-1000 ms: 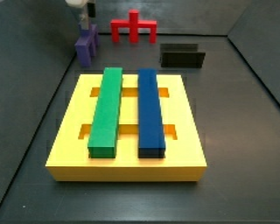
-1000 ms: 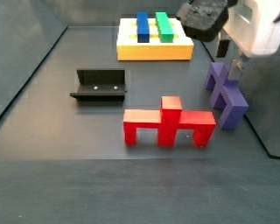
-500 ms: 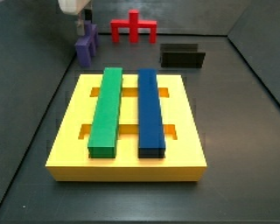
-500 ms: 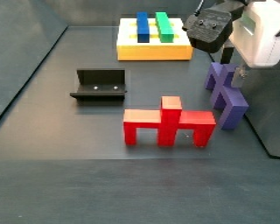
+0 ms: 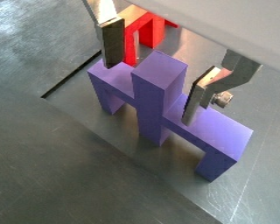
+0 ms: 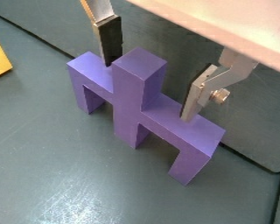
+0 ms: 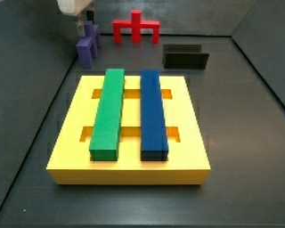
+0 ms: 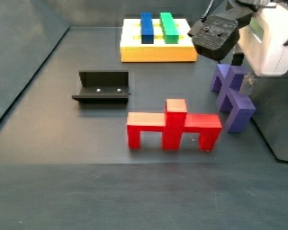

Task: Pick up the purple object. Move up. Move to above the board. Insert the purple object.
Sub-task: Pick up the purple object.

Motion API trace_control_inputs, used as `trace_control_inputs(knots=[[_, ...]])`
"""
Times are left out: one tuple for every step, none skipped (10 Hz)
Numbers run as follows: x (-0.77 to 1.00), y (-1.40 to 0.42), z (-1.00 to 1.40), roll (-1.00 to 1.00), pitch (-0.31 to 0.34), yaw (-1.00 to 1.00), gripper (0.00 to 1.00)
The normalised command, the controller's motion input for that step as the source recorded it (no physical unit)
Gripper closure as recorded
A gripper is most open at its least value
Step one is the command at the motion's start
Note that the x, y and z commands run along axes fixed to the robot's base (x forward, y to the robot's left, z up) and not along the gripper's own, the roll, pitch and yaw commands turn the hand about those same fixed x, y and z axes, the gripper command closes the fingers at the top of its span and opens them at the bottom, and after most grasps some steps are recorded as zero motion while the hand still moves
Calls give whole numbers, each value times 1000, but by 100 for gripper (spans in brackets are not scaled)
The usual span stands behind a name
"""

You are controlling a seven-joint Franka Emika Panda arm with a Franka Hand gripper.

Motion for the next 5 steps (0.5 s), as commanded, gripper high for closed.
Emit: trace_control_inputs(knots=[[63,0,-3,0,0,149,0],[103,-49,0,0,0,140,0],[163,-166,-51,37,0,63,0],[91,-117,-114,7,0,40,0],[3,-20,-146,0,0,34,0]])
